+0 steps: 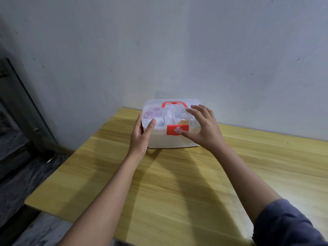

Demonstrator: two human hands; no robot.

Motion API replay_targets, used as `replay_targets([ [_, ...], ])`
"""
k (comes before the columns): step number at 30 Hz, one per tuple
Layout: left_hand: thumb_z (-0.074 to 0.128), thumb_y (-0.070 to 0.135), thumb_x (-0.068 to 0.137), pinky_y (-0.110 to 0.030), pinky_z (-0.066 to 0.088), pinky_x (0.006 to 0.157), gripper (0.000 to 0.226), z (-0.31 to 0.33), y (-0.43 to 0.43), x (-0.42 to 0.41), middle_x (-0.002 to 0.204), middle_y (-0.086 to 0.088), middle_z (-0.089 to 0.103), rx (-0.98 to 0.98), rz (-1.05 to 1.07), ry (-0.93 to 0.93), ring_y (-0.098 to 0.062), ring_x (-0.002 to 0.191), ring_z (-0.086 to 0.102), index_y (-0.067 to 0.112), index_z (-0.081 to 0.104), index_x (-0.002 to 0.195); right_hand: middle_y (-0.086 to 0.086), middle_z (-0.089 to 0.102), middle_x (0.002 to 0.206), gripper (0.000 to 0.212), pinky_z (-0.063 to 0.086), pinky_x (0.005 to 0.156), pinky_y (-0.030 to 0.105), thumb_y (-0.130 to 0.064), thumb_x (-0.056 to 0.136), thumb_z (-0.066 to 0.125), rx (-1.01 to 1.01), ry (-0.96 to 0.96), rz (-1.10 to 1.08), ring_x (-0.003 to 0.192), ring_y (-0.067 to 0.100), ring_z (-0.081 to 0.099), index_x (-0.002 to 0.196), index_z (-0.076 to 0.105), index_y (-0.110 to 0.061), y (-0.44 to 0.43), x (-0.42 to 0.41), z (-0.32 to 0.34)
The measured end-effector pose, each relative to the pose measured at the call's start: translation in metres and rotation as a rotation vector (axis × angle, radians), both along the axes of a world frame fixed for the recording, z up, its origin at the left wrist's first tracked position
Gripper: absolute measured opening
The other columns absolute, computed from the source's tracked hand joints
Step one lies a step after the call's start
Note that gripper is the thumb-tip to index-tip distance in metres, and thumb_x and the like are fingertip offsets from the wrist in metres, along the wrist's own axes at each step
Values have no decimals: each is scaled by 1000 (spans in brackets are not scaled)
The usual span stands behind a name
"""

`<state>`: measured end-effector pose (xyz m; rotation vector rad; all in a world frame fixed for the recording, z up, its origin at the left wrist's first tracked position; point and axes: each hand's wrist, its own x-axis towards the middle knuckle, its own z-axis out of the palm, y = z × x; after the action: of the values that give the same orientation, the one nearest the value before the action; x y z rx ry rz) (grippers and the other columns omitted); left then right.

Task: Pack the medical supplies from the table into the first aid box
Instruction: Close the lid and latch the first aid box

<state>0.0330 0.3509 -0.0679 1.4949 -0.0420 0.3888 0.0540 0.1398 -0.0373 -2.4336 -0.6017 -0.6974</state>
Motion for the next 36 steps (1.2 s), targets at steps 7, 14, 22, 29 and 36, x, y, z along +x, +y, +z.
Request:
replay_targets([
  [7, 66, 48, 76, -19, 45, 96, 69, 3, 11, 5, 132, 9, 61, 13, -119, 41, -6, 122, 57, 23, 48, 138, -5, 33, 147, 61, 26, 111, 29, -43, 86, 59, 634, 302, 16, 136, 9, 30, 140, 35, -28, -3, -6, 12],
  [14, 67, 79, 58, -40, 31, 118, 102, 2, 2, 6, 150, 12, 44, -25, -139, 144, -9, 139, 40, 38, 33, 146, -3, 26, 155, 66, 26, 112, 36, -47, 88, 53, 727, 458, -50, 142, 17, 25, 145, 25, -27, 4, -8, 12],
  [22, 63, 66, 69, -37, 29, 118, 89, 9, -54, 3, 149, 12, 45, 45, -236, 108, -7, 139, 39, 32, 36, 146, -2, 27, 154, 65, 26, 109, 31, -43, 89, 53, 749, 399, -163, 142, 15, 25, 145, 25, -23, -51, -33, 12],
  [29, 62, 54, 82, -24, 21, 110, 87, 6, -121, 8, 160, 12, 24, 41, -362, 141, -8, 147, 24, 31, 17, 154, -8, 23, 155, 81, 25, 112, 32, -45, 80, 65, 753, 380, -235, 142, 11, 22, 146, 21, -28, -119, -62, 8],
  [36, 60, 41, 91, -22, 23, 107, 75, 6, -156, 23, 159, 9, 26, 8, -369, 118, -10, 147, 23, 27, 20, 153, -7, 20, 156, 84, 23, 108, 28, -44, 80, 65, 708, 392, -247, 144, 12, 19, 147, 16, -27, -151, -56, 9],
])
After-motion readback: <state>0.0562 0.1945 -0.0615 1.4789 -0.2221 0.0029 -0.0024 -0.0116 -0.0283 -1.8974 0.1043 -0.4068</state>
